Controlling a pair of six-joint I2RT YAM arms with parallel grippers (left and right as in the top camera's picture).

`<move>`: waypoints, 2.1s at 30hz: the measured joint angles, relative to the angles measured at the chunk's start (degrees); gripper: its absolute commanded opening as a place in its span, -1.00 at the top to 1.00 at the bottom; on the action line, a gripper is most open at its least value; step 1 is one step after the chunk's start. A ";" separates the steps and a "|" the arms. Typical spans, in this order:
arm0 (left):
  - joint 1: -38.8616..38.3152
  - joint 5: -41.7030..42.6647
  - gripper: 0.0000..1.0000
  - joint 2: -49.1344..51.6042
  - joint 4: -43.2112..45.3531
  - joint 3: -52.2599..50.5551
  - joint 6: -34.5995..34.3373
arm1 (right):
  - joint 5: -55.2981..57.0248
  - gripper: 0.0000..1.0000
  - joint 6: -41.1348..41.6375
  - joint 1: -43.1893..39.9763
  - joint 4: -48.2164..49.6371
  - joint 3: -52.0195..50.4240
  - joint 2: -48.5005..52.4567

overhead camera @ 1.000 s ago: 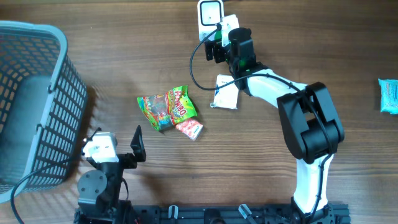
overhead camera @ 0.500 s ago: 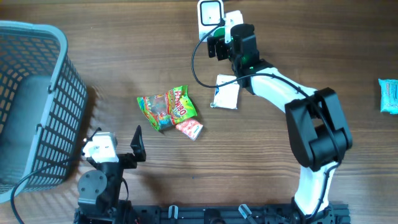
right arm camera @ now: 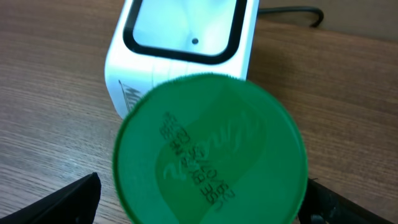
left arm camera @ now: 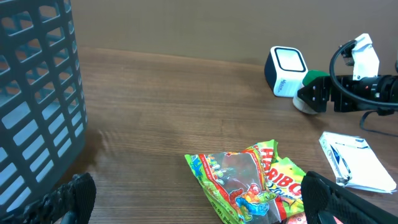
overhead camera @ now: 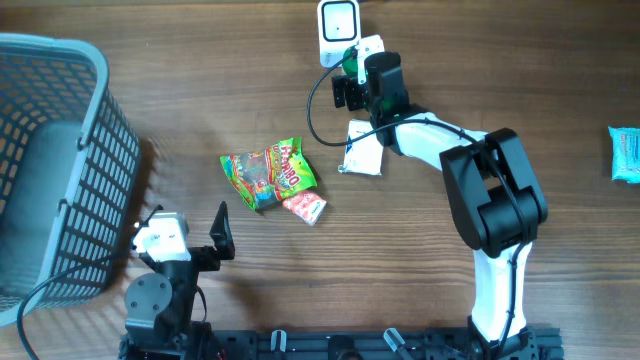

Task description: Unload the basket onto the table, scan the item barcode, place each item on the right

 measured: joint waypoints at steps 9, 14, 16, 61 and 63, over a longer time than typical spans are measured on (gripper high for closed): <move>0.00 0.00 -1.00 0.00 0.00 0.00 0.00 | 0.68 -0.27 0.90 0.00 2.23 0.02 0.04; 0.00 0.00 -1.00 -0.02 -0.02 -0.02 0.00 | 0.48 -0.29 1.55 0.00 -13.33 -0.33 -6.71; 0.00 -0.02 -1.00 0.00 0.00 -0.02 -0.02 | 1.05 -0.30 1.60 0.00 -22.10 -0.72 -11.26; 0.00 0.00 -1.00 0.00 0.00 -0.02 0.00 | -8.22 -0.99 15.91 -10.08 -90.58 18.18 -12.50; 0.00 -0.02 -1.00 0.00 0.00 -0.02 0.00 | -8.68 -0.99 15.10 -10.03 -90.60 18.10 -10.12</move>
